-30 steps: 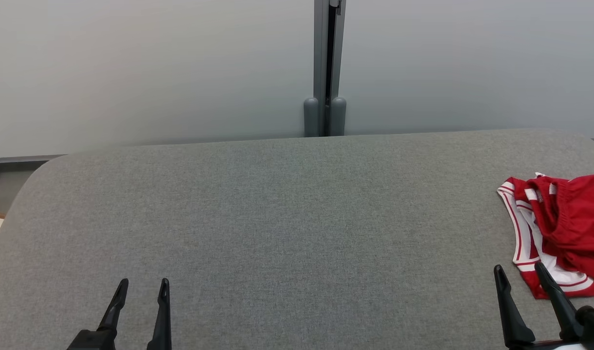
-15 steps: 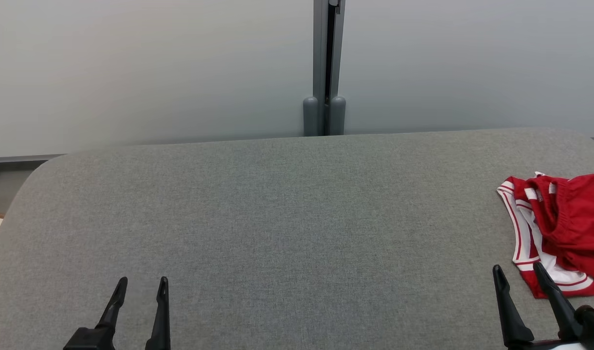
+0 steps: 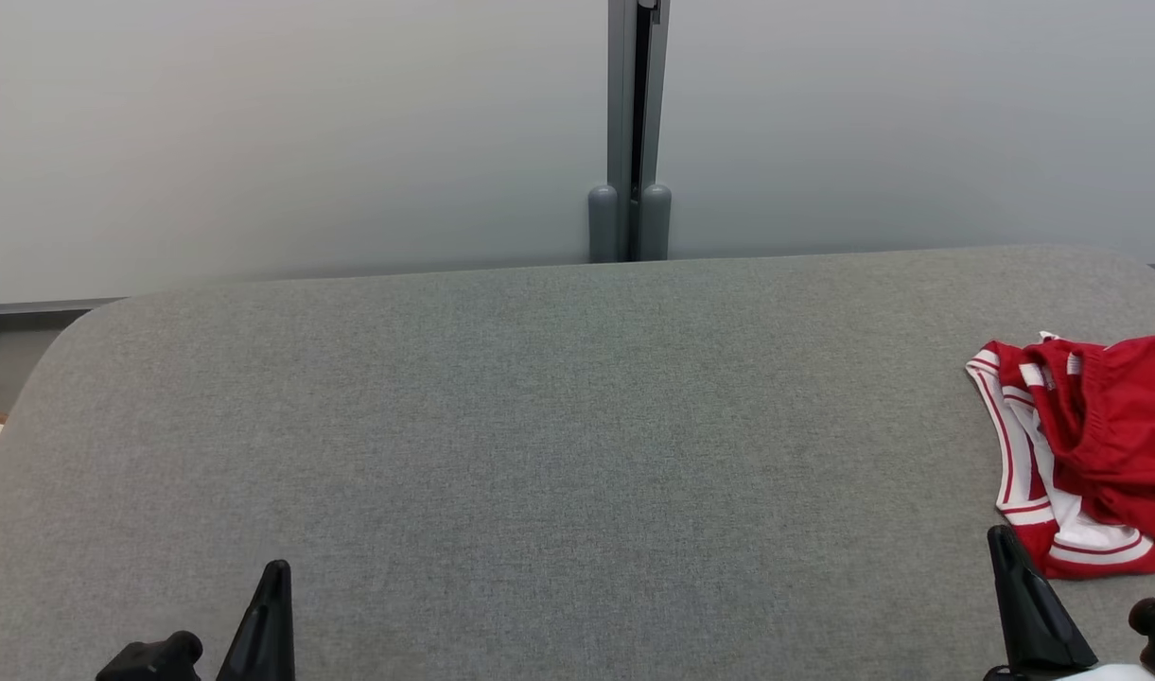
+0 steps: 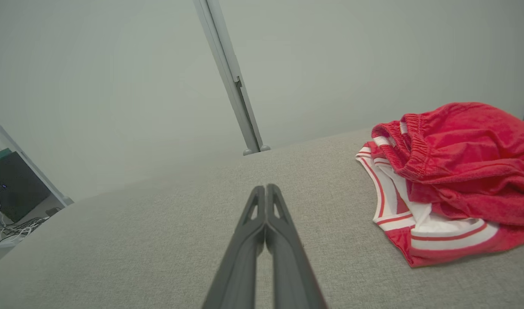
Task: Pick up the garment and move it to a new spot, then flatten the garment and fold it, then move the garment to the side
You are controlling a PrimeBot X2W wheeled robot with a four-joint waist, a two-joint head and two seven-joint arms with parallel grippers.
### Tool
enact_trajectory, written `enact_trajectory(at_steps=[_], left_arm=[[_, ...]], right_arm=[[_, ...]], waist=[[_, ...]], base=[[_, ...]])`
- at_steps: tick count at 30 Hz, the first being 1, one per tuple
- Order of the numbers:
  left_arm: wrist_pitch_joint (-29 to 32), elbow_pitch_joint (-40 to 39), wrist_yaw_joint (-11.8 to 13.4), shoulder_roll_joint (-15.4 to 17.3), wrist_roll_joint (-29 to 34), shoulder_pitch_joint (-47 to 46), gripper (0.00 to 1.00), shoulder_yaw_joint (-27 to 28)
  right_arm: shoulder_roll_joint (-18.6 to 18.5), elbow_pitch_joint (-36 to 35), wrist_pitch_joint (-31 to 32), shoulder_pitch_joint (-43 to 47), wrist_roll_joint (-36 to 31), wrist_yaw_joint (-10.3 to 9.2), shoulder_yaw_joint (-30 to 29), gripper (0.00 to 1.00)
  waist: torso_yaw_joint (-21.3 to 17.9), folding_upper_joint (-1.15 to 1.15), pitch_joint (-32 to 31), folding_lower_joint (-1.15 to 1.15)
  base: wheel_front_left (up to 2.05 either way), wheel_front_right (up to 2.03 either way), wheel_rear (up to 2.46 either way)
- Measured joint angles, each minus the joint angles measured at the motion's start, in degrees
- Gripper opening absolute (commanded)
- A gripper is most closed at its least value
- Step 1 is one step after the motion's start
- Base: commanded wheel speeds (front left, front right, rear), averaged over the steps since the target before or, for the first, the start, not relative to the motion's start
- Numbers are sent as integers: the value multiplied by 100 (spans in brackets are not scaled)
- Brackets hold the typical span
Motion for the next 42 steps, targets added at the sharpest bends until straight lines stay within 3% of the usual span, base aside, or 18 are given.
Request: enact_trajectory(at_steps=[17, 42], left_arm=[[354, 235, -298, -134, -1612, -374, 0, 311], [765, 419, -606, -312, -3353, -773, 0, 691]], right_arm=[[4, 387, 94, -415, 1758, -1, -65, 0], [51, 809, 242, -868, 3638, -1, -199, 0]], waist=[[-21, 0, 40, 0], [-50, 0, 95, 0]], base=[[0, 0, 0], [0, 0, 0]])
